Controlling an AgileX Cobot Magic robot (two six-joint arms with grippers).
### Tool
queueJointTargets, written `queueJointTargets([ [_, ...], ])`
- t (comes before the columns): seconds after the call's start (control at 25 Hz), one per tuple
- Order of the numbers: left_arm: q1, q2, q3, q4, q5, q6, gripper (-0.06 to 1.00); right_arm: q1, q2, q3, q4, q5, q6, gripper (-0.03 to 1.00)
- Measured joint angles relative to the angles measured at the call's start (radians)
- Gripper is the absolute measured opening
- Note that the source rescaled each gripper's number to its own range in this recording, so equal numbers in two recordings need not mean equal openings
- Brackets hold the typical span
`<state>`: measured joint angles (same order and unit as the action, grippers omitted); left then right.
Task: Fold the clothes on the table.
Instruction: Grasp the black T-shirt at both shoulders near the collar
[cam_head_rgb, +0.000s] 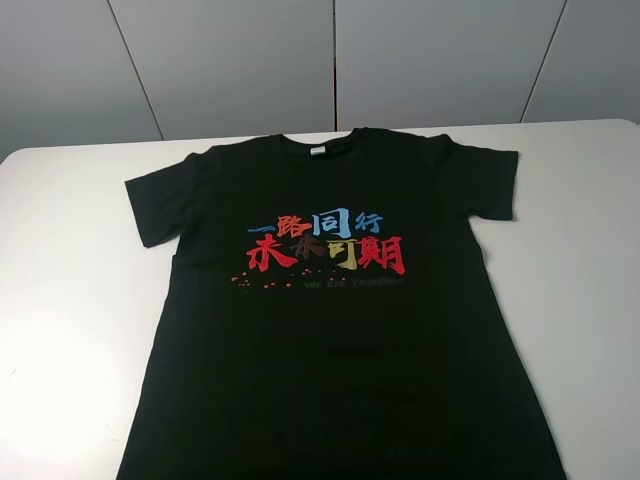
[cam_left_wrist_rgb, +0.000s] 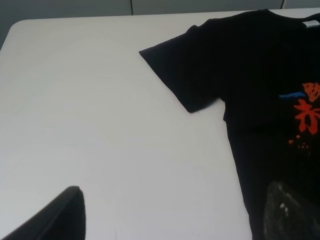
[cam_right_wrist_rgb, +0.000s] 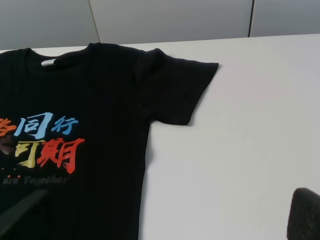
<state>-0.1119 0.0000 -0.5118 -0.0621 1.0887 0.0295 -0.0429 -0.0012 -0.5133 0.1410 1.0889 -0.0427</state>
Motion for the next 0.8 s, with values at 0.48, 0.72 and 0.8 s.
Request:
queueJointTargets([
  [0.48, 0.0, 0.0, 0.0, 0.0, 0.0, 0.0, 0.94, 0.0, 0.0, 0.0, 0.0, 0.0, 0.0, 1.0],
  [0.72, 0.0, 0.0, 0.0, 0.0, 0.0, 0.0, 0.94, 0.0, 0.0, 0.0, 0.0, 0.0, 0.0, 1.0],
  [0.8, 0.0, 0.0, 0.0, 0.0, 0.0, 0.0, 0.94, 0.0, 0.0, 0.0, 0.0, 0.0, 0.0, 1.0],
])
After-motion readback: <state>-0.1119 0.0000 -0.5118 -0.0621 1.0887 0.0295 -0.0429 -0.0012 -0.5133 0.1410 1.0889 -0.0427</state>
